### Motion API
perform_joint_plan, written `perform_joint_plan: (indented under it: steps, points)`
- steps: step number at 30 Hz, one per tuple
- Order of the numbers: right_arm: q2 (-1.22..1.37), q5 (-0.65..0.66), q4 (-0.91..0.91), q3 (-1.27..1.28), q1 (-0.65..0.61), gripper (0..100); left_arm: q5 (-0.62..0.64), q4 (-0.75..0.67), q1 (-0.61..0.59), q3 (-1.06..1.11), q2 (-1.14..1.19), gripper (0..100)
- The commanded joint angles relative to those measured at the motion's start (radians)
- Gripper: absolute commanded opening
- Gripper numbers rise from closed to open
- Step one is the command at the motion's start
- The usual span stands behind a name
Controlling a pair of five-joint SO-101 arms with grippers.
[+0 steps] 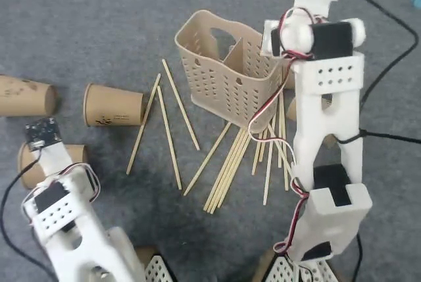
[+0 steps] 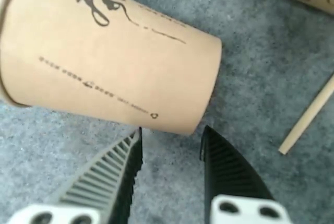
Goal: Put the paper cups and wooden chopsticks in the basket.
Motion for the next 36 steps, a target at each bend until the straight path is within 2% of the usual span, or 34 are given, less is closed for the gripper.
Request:
perform_joint_plan:
  steps: [1,10,12,15,17,23,30,32,36]
  points:
    - [-0.047,-0.015,0.024,0.037,0.004,19.9,0.012,-0.02,-0.008,-0.013,-0.014,18]
    - [0.05,-0.009,-0.008,0.146,-0.028,19.4,0.012,-0.02,-0.008,-0.013,-0.014,18]
    - [0.085,-0.008,-0.008,0.141,-0.033,14.6,0.012,-0.02,-0.008,-0.013,-0.014,18]
    - [0.097,0.005,-0.015,0.114,-0.039,0.0,0.012,-0.02,-0.008,-0.013,-0.014,18]
    - [0.096,0.034,-0.028,0.086,-0.044,2.4,0.012,-0.02,-0.008,-0.013,-0.014,18]
    - [0.105,0.137,-0.113,-0.097,-0.084,0.8,0.012,-0.02,-0.008,-0.013,-0.014,18]
    - [0.111,0.147,-0.225,-0.147,-0.104,0.8,0.012,-0.02,-0.008,-0.013,-0.014,18]
    - [0.13,0.112,-0.259,-0.144,-0.102,0.8,0.012,-0.02,-0.008,-0.013,-0.014,18]
    - [0.182,-0.092,-0.297,-0.144,-0.082,0.8,0.012,-0.02,-0.008,-0.013,-0.014,18]
